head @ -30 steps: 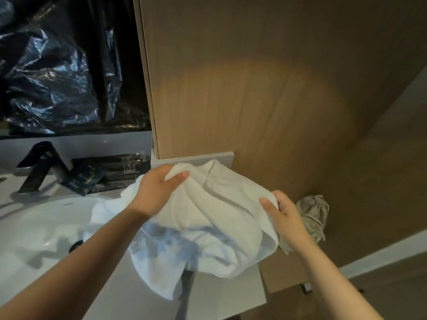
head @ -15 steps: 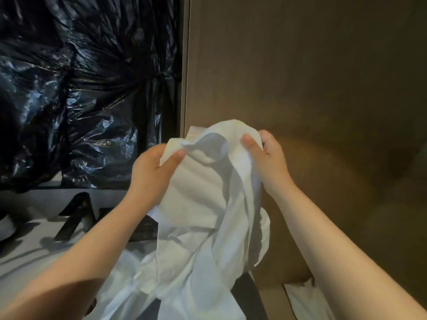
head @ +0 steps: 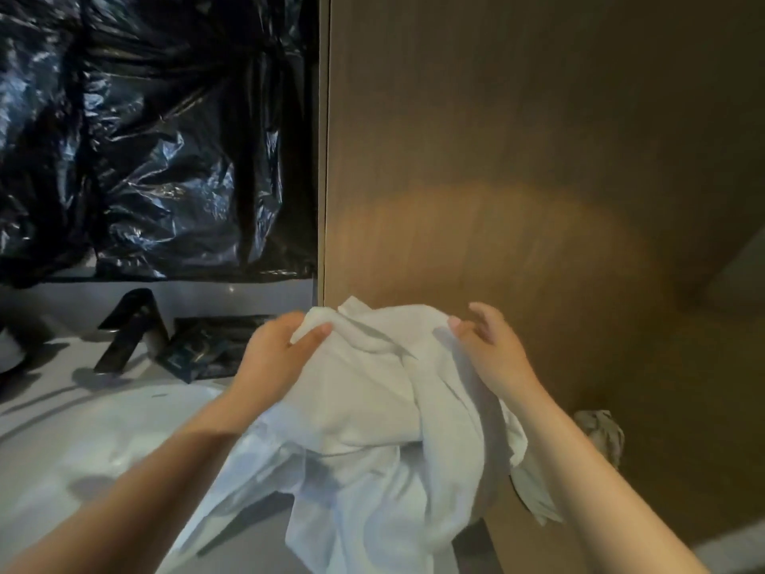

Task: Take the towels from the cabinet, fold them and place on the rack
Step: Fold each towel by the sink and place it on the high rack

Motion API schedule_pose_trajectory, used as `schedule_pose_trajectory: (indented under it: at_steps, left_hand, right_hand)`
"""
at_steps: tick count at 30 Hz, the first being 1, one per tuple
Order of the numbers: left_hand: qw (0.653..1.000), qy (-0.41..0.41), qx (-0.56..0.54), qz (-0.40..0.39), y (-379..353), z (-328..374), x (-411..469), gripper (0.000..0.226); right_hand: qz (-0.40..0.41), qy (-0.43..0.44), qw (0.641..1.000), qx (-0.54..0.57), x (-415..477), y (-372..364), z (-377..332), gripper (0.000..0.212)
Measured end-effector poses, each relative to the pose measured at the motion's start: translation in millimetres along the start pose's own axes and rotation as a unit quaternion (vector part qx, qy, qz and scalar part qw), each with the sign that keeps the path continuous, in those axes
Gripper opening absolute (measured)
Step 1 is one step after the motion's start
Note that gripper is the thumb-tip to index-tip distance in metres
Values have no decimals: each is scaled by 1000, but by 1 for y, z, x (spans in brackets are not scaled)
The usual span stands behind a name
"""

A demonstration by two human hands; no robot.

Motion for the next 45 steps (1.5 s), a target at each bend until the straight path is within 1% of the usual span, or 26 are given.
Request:
schedule_pose_trajectory:
  at_steps: [3,5,7,9,12,15,16,19,21,23,24,25,27,29,31,33,34,35,37,38,39,41,42,43,45]
  left_hand:
    - [1000,-10,-5,-27,-14,-10,-11,18]
    - [999,-18,-10,-33,-21,-11,-16,19]
    - [999,-10,-21,-32,-26,-13,-18,17]
    - [999,6,-32,-24,-28,-14,-16,21]
    - [999,19,-33,-6,-29,-11,-12,27]
    - [999,23,-12,23,-28,-8,-10,31]
    - [999,27,-12,30,-27,-8,-11,31]
    - [999,26,0,37,-23,-9,-16,28]
    - [999,18,31,24,-19,-8,-23,40]
    - [998,22,61,1,-13,-5,-34,68]
    - [996,11,82,-11,-11,-3,-42,81]
    - [994,-12,105,-27,-12,-1,-50,88]
    - [987,-40,135,-77,-21,1,-65,91]
    - [982,-9,147,-122,-40,-2,-71,95]
    - [977,32,160,-134,-60,-9,-72,91]
    - [980,53,152,-117,-73,-19,-69,75]
    - [983,61,134,-113,-75,-24,-66,67]
    - [984,68,111,-118,-76,-28,-63,62]
    - [985,63,69,-147,-73,-32,-56,58]
    - [985,53,62,-153,-71,-32,-51,56]
    - [985,50,65,-151,-70,-32,-48,50]
    - [987,62,63,-135,-66,-31,-44,29]
    - [988,66,57,-126,-65,-31,-44,21]
    - [989,71,53,-120,-64,-29,-44,18]
    - [989,78,51,-117,-63,-29,-44,17]
  right_hand:
    - [32,-17,999,-8,-46,4,37,53]
    - [57,-31,998,-11,-77,7,57,47]
    - [63,-55,996,-24,-102,8,71,44]
    - [51,-63,995,-50,-118,7,78,45]
    - [8,-45,994,-98,-122,2,79,48]
    - [-32,-22,993,-114,-114,-4,80,61]
    - [-34,-10,994,-108,-111,-7,81,62]
    - [-21,15,992,-123,-102,-20,88,50]
    - [-9,11,990,-141,-93,-31,92,49]
    - [-4,8,989,-144,-80,-41,91,49]
    - [-3,16,989,-147,-71,-47,88,48]
    - [-6,30,988,-154,-62,-52,84,45]
    - [-26,65,983,-172,-41,-59,72,43]
    - [-55,89,980,-171,-26,-62,60,41]
    - [-81,91,982,-142,-21,-56,52,34]
    - [-94,99,985,-110,-28,-45,54,30]
    - [-84,102,986,-101,-37,-38,59,33]
    - [-59,100,989,-91,-51,-32,67,40]
    - [30,77,995,-62,-85,-22,86,49]
    - [64,51,995,-57,-102,-21,96,49]
    - [73,14,996,-56,-116,-23,106,49]
    - [26,-65,997,-32,-131,-34,120,48]
    - [-3,-87,996,-4,-134,-40,125,46]
    - [-19,-89,995,27,-134,-44,127,41]
    - [-21,-64,996,54,-127,-45,124,26]
Point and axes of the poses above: each hand's wrist, its own x-axis towards the middle knuckle, its own y-axis out of the back of the hand, z = x × y, the point moved 1 cm from there along x, towards the middle knuckle, and after that the axes turned 3 degrees about -x, right-handed, at the moved point
